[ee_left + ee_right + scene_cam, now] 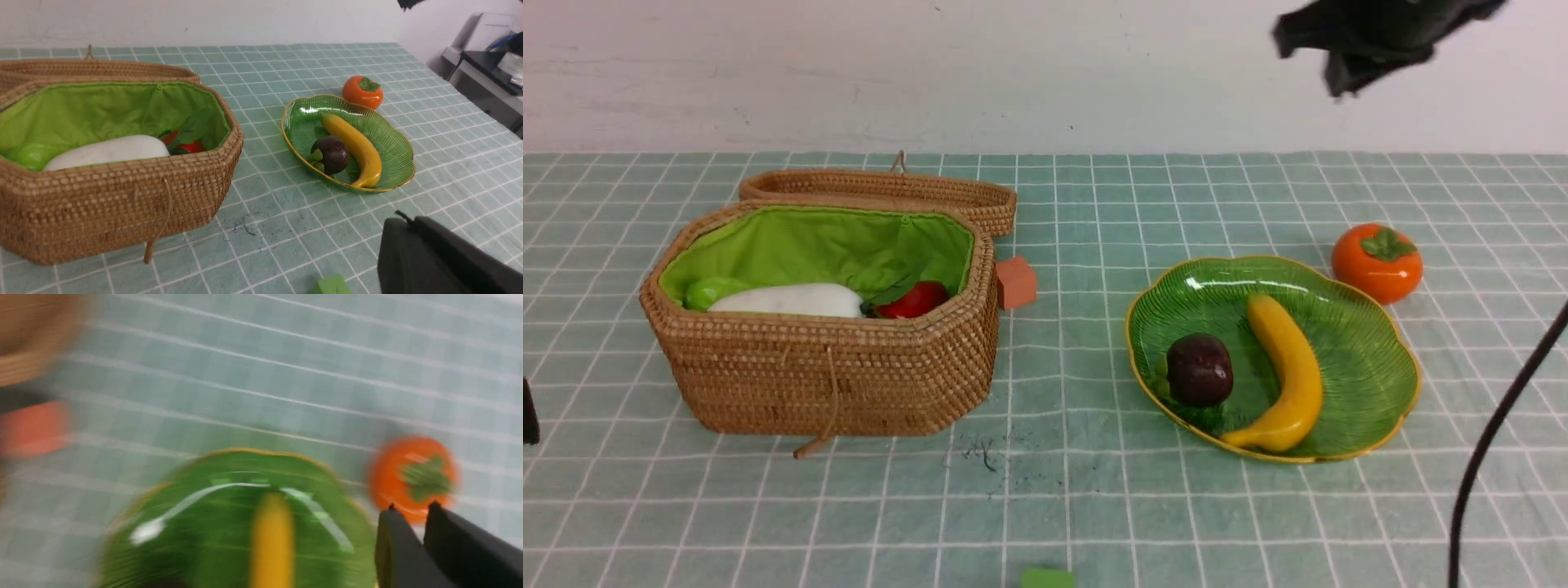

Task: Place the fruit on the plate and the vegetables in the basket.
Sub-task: Grab a tomato with your right arm and place it on the plate on the right.

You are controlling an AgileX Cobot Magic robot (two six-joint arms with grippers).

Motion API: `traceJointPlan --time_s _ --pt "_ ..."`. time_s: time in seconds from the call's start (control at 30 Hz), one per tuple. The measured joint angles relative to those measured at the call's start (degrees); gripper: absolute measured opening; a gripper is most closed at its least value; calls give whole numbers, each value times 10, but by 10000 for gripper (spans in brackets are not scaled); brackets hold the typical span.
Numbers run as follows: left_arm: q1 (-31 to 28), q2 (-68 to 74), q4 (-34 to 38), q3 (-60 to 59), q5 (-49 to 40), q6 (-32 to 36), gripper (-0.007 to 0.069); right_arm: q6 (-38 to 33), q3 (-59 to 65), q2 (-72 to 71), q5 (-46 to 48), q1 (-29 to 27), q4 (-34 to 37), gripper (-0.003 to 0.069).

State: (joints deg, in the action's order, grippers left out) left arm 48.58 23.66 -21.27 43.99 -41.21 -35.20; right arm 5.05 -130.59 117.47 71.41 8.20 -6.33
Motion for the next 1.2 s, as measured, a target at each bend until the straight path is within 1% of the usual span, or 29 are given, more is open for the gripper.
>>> traceJointPlan --time_s 0.03,0.1,0.13,0.17,0.2,0.3,0.33,0.4,0.43,0.5,0.57,0.63,0.93,1.2 --pt "0 0 1 0 2 6 -13 6 0 11 1 -22 -1 162" --pt "0 0 1 0 2 12 -13 10 1 50 2 -81 25 253" --pt "0 0 2 0 -1 12 -13 10 1 64 0 -92 35 292" --pt "0 0 2 0 -3 12 -13 10 1 67 0 -96 38 292" --pt "0 0 2 0 -6 13 -13 9 1 81 -4 -109 53 343" --pt "0 0 2 0 -21 14 -13 4 2 130 -35 -155 134 498" --pt "0 0 2 0 -24 14 -13 -5 2 144 -47 -171 172 561" --pt "0 0 2 0 -24 14 -13 -28 2 165 -62 -196 235 629" --pt "0 0 2 0 -24 14 -13 -42 2 175 -67 -206 264 648" --pt "0 0 2 0 -24 14 -13 -65 2 189 -73 -220 303 674" --pt "0 0 2 0 -24 14 -13 -89 2 206 -79 -230 341 682" --pt "0 0 2 0 -24 14 -13 -102 2 219 -91 -232 357 682" --pt "0 0 2 0 -24 14 -13 -110 1 250 -121 -213 389 676" --pt "0 0 2 0 -23 14 -13 -110 1 254 -137 -196 396 663"
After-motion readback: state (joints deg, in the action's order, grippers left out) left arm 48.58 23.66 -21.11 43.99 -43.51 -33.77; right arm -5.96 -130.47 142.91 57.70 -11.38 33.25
